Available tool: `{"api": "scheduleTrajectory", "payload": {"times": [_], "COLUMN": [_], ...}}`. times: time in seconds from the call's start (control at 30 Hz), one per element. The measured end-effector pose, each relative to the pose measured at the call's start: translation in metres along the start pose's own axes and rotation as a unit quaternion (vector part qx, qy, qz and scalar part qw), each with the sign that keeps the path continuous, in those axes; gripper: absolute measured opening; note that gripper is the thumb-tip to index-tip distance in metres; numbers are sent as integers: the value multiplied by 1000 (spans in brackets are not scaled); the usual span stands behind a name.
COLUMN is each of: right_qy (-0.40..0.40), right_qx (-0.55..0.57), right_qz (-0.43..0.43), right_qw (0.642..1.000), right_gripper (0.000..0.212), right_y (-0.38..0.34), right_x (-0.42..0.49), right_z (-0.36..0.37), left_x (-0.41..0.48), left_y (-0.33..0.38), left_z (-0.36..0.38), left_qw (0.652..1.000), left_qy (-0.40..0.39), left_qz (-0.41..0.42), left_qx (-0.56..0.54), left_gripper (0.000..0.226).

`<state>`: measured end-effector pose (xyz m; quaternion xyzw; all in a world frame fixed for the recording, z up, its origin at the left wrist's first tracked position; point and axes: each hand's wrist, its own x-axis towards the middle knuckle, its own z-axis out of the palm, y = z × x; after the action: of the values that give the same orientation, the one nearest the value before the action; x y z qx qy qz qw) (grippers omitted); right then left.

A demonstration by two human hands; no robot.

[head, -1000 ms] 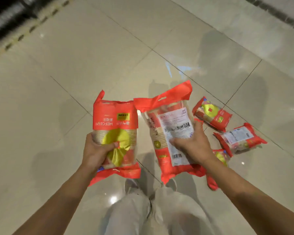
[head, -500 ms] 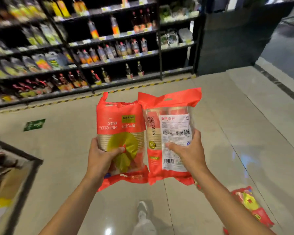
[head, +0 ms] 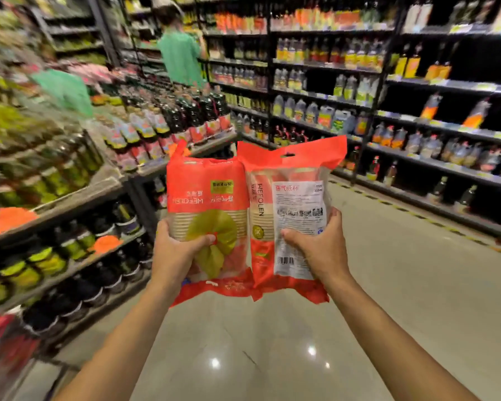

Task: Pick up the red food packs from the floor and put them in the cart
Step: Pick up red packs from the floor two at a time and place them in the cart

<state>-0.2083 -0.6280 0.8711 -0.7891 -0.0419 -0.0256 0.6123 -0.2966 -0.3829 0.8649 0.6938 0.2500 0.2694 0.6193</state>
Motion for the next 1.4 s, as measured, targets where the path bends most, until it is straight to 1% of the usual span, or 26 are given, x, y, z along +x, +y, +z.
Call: {"api": "scheduleTrajectory", "payload": {"times": [0.2,0.33,0.43,0.5,0.63,0.73,1.0,1.1,1.17,1.23,1.33,1.4], "right_qy": [-137,-227,-294,-329,-392,-438,-537,-574,-586,-595,-601,-600], "right_qx": [37,50,56,57,43,42,71,81,85,79,77,80], "right_qz": [-35,-41,-55,-59,-57,-55,-11,3,-7,-11,-24,-15], "right_qw": [989,972,953,941,917,897,841,815,806,799,795,796], "right_gripper": [84,69,67,65,62,70,70,77,80,80,86,79], "right_y": [-64,-101,-121,-128,-131,-134,-155,-169,-182,-191,-202,-204], "right_x": [-80,-150,-197,-224,-268,-294,-350,-365,-372,-379,-391,-402], "right_z": [195,317,395,439,519,576,742,796,833,865,907,934], "left_x": [-6,-21,-35,-44,-61,-67,-35,-19,-6,4,14,20], "left_y": [-8,-22,-33,-44,-74,-90,-97,-96,-97,-100,-107,-113], "left_z": [-226,-369,-455,-501,-579,-626,-751,-797,-824,-847,-879,-905], "left_qw": [990,972,954,941,917,896,851,836,824,821,815,815], "left_qy": [139,232,298,333,385,426,498,517,536,540,552,554], "left_qz": [-11,-18,-33,-47,-90,-111,-133,-153,-157,-156,-150,-148], "left_qx": [4,15,30,34,45,59,96,100,95,99,91,85], "left_gripper": [78,81,74,73,83,89,80,88,90,86,79,78]}}
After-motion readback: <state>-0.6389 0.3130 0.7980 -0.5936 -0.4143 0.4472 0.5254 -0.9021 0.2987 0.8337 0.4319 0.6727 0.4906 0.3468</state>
